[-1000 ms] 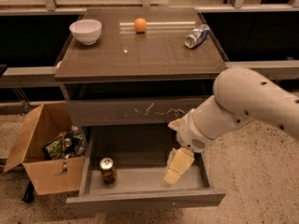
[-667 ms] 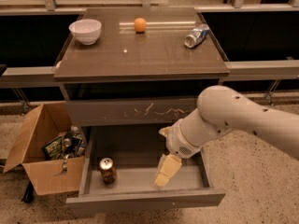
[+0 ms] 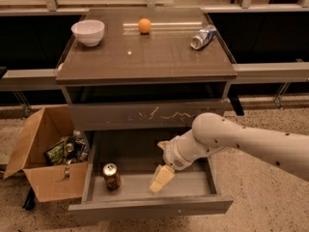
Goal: Pick orange can from middle drawer and place on counter
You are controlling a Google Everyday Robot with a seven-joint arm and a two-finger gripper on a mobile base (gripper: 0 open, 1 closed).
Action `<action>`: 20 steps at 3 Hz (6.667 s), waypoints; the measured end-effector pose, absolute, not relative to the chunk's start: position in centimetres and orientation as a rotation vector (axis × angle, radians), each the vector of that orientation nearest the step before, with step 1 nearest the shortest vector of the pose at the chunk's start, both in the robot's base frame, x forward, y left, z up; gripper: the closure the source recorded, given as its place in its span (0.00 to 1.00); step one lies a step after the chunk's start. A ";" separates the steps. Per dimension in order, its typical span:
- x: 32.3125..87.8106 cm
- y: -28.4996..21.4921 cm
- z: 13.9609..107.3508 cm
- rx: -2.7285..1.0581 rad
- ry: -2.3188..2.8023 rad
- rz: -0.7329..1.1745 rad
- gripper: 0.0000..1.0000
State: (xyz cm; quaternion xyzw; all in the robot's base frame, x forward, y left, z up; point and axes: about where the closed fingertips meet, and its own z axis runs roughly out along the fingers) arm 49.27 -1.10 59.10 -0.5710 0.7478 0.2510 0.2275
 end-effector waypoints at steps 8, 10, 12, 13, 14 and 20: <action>56.4 14.7 44.5 -1.489 1.870 0.860 0.00; 56.7 16.5 42.6 -1.464 1.842 0.886 0.43; 56.5 14.1 45.0 -1.401 1.753 0.916 0.95; 55.9 9.4 49.3 -1.342 1.634 0.953 1.00; 56.1 4.2 53.7 -1.344 1.565 0.968 1.00; 55.6 1.3 75.5 -1.697 1.387 0.775 1.00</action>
Offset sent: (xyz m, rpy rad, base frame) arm 0.0146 0.0144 -0.0261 0.0458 0.0341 -0.0190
